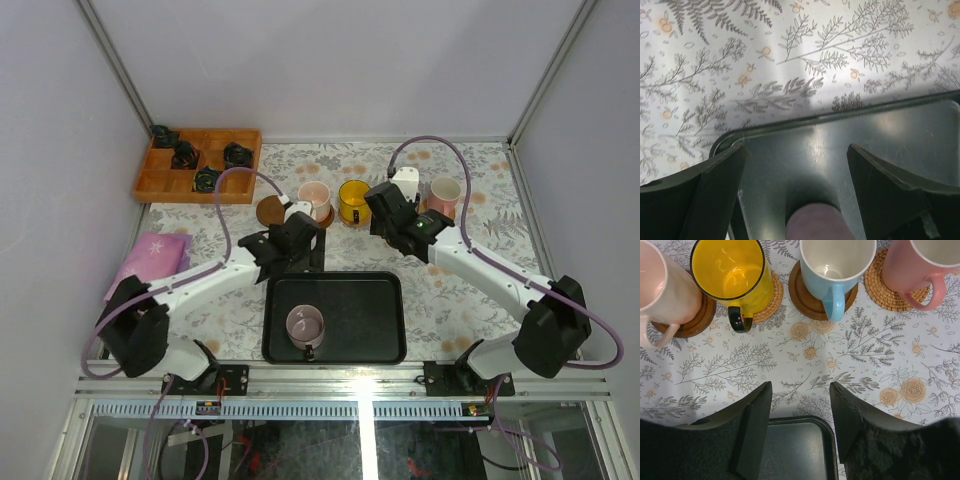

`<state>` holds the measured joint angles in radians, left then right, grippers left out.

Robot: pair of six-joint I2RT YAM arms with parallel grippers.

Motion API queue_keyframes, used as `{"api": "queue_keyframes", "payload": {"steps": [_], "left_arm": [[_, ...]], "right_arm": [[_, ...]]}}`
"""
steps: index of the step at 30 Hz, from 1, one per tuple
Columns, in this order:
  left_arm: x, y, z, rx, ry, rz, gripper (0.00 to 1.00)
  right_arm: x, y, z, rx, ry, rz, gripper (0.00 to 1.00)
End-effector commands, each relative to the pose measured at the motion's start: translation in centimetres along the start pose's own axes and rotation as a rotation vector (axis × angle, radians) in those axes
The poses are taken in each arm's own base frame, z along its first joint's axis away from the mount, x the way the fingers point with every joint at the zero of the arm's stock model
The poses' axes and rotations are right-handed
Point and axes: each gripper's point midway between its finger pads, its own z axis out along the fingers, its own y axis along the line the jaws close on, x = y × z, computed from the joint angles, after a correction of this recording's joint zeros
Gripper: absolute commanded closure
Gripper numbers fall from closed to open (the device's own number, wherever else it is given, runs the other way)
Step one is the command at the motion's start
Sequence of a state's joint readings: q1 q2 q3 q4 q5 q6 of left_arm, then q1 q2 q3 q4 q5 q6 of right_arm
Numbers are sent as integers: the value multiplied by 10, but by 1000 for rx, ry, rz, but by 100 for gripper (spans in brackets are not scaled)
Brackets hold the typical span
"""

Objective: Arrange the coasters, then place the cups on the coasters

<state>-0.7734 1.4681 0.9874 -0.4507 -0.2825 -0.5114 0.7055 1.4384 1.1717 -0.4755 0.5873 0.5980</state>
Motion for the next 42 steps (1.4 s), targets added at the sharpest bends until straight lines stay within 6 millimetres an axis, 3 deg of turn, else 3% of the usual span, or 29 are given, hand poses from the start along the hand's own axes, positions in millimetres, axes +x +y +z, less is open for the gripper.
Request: {"api": "queue_keyframes", "payload": {"steps": [1, 4, 9, 15, 25, 33, 42], "left_arm": [[17, 14, -39, -6, 62, -66, 22], [34, 20, -64, 26, 105, -104, 23], [74, 10, -93, 170, 250, -122, 1], [102, -6, -108, 267, 329, -88, 0], [134, -19, -111, 282, 406, -18, 0], [166, -14, -105, 228, 479, 15, 0], [168, -1, -83, 127, 443, 28, 0]], "right_arm": [[-14, -10, -6, 19, -60, 35, 43], [-10, -9, -5, 14, -51, 32, 42], [-5, -5, -3, -7, -37, 32, 42], [-3, 0, -3, -37, -30, 39, 42], [-1, 0, -5, -48, -23, 45, 42], [2, 2, -5, -56, -17, 54, 42], [3, 1, -3, -51, -17, 46, 42]]}}
